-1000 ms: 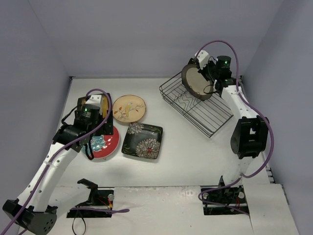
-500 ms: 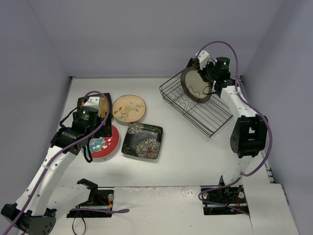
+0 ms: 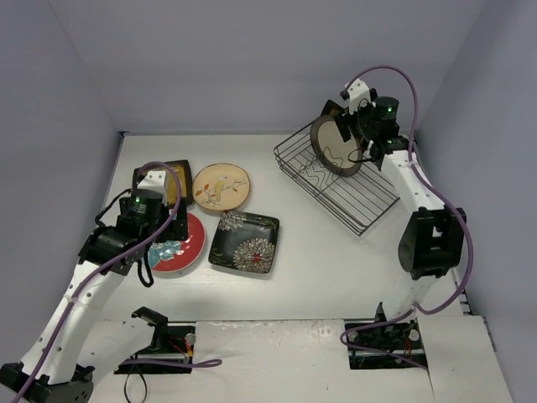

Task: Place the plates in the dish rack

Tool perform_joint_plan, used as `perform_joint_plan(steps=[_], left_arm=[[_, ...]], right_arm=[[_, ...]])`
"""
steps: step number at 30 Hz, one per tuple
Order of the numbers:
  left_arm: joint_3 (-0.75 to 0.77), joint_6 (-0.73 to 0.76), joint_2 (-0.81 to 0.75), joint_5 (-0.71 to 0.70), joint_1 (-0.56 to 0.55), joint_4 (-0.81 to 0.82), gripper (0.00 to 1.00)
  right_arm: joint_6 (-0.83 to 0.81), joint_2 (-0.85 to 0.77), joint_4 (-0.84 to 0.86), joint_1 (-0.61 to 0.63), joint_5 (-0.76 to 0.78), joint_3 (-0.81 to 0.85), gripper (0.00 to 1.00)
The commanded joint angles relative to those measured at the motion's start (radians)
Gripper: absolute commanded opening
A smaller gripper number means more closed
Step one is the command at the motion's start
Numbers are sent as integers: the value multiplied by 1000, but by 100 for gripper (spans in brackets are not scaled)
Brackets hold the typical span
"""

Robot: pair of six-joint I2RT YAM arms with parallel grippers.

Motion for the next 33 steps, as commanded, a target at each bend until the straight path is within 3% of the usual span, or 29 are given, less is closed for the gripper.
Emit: perform_joint_plan(steps=[1,7,12,15,22,28,33], left_arm=[[13,-5,-10,-20,-4,7,97],[1,-17,-7,-21,-4,13,97],[-6,-23,-6,-17,-4,24,97],[-7,-25,-9,-15,-4,26,97],[-10,-17,-27,-6,-4,21,97],[-7,-17,-35,3,-4,7,97],[-13,-8,-45,2,-4,-6,97]], right_arm=[[147,-193,90,42,136,-9,76],[448,-356,-54,203,304,-77,82],[926,-448,-230,280,308,-205,81],[1116,-495,-267,410,357,-337,77],[1410,-479,-266,625,443,-549,71],[1571,-374,-223,677,423,-658,67],[1610,-281,-111,691,352,-718,60]])
